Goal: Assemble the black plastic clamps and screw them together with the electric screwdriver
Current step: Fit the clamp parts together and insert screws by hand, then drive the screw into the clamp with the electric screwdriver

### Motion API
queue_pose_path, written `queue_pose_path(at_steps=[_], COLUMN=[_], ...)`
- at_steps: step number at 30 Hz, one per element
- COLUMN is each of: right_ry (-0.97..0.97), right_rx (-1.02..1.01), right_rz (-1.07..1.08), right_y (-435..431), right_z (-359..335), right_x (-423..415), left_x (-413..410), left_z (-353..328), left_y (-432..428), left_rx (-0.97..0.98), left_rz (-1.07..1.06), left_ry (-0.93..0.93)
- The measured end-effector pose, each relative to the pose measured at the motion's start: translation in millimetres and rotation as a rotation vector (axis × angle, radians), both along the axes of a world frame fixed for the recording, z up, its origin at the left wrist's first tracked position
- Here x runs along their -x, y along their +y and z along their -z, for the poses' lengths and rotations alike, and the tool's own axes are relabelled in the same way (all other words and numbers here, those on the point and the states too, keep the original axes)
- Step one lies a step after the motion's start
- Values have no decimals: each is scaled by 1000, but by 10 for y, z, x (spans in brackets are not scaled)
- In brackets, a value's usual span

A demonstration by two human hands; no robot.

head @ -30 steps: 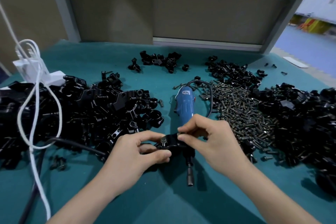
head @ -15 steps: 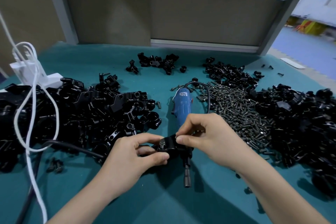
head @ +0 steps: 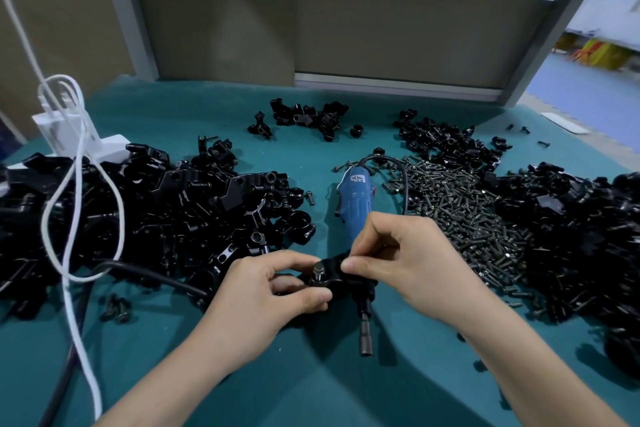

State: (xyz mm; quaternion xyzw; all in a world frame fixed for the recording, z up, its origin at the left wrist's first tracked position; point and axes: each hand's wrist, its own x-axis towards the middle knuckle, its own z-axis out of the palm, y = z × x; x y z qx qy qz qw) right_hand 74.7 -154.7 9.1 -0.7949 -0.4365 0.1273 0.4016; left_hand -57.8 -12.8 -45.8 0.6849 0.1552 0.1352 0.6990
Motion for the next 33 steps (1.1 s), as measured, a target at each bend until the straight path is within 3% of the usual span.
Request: queue_pose_path(at_steps=[4, 9, 14, 16, 25, 30, 33], right_ry=[-25, 192, 651, 746, 964, 1140, 1202], right_rx=[13, 9, 23, 45, -236, -286, -335], right_rz=[31, 3, -81, -136, -21, -99, -118], right_y=[16, 23, -2, 5, 113, 218, 322], right_z=[1, -43, -160, -197, -151, -102, -58], right_x=[22, -6, 36, 73, 256, 486, 608], left_x=[0, 8, 37, 48, 64, 69, 79], left_z=[6, 3, -100, -121, -131, -159, -170], left_y=[4, -9, -55, -55, -33, -147, -168], left_rx=[-7, -37, -165, -194, -359, -78, -82], left_rz=[8, -11, -77, -103, -183, -16, -154], left_ry=[-15, -43, -203, -249, -297, -497, -522])
